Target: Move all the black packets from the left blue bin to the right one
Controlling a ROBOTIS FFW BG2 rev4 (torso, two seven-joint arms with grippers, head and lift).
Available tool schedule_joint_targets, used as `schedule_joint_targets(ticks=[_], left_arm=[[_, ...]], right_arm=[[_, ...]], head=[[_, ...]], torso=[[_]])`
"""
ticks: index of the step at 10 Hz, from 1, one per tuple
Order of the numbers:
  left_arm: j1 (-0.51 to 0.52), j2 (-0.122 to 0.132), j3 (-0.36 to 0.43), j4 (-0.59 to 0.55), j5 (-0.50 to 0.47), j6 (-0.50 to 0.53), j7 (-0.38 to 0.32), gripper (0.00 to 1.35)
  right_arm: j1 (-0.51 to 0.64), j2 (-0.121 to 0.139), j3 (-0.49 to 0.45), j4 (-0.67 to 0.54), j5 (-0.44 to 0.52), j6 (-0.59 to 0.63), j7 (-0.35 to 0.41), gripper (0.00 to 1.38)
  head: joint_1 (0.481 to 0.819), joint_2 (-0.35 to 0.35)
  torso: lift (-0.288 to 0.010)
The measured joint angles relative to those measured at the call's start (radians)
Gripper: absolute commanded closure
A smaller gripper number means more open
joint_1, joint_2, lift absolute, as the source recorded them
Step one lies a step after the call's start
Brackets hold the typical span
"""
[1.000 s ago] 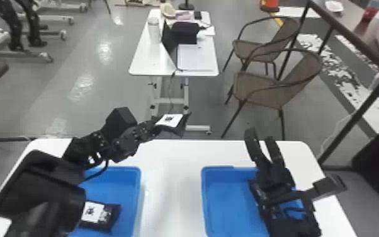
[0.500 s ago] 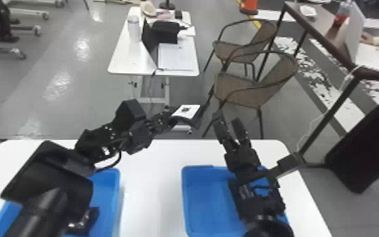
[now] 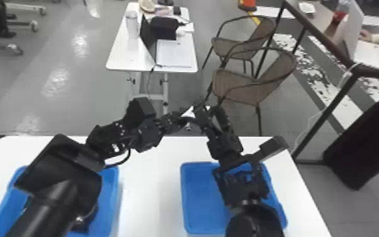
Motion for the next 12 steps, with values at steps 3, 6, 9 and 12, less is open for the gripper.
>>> schedule_joint_targets(ticks=[3, 6, 9, 12], left_arm=[[-0.008, -0.008, -0.016, 0.007, 0.020, -0.002, 0.000, 1.20], [-0.007, -0.006, -0.017, 0.007, 0.031, 0.003, 0.000, 1.20], [0.022, -0.009, 0.010, 0.006, 0.049, -0.023, 0.029, 0.28], [0.148, 0.014, 0.142, -0.133, 0.109, 0.052, 0.055, 0.11]], right_arm=[[-0.023, 0.000, 0.010, 0.036, 0.043, 0.015, -0.042, 1.02], [-0.007, 0.000, 0.004, 0.016, 0.098, -0.010, -0.112, 1.04], [-0.002, 0.000, -0.019, 0.033, 0.105, -0.012, -0.107, 1.04], [0.052, 0.000, -0.116, 0.060, 0.116, -0.012, -0.104, 1.04]], head=[[0.691, -0.136], [0.691, -0.148], [0.694, -0.148], [0.695, -0.138]], torso=[[0.000], [0.000], [0.000], [0.000]])
